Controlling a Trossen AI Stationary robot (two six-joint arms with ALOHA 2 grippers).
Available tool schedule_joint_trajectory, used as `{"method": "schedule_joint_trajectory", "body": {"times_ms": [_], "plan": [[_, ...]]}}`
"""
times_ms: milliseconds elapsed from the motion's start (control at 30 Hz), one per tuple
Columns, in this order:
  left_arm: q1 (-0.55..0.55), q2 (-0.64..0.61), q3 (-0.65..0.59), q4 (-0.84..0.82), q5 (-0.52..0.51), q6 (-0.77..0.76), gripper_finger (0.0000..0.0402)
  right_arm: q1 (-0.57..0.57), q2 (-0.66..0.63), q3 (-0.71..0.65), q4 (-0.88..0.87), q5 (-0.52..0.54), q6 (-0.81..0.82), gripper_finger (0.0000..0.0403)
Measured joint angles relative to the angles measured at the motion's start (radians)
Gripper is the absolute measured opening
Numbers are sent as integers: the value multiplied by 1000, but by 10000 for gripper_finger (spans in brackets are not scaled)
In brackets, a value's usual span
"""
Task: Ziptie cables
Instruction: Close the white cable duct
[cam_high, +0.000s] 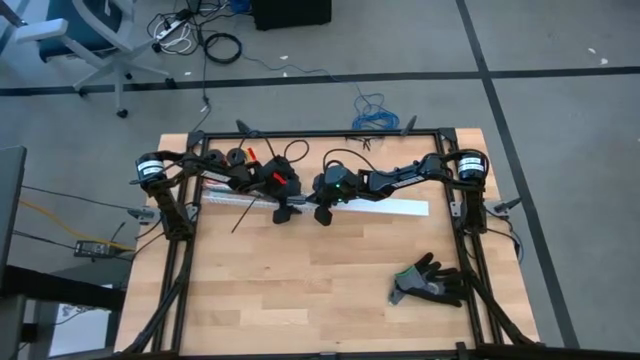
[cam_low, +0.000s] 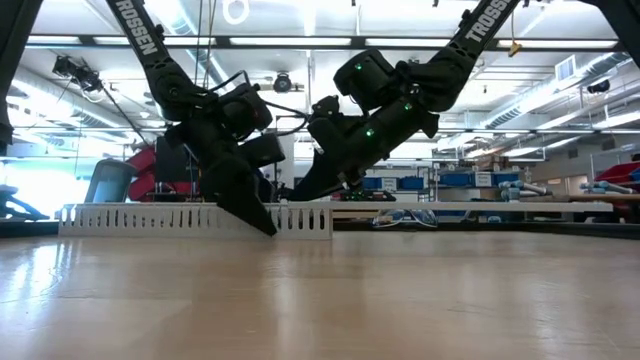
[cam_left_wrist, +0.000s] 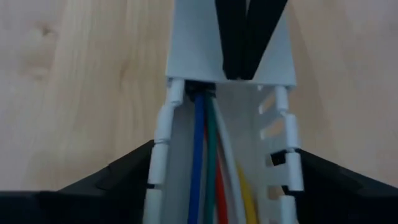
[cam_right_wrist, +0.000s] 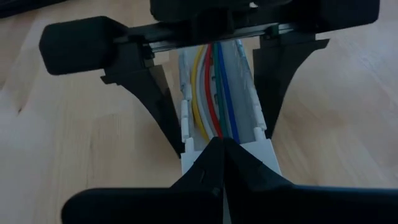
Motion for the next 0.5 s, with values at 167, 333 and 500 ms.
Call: {"method": "schedule_joint_trajectory", "body": {"times_ms": [167,333,500], "plan": [[2,0,0,2,35,12,297,-2,0,-1,0,-2,0,0],[2,-1,0,1,36,26,249,-3,0,-2,-1,-6,0,0],[2,-2,0,3,52,25,234,-3,0,-2,-3,-5,0,0]]}}
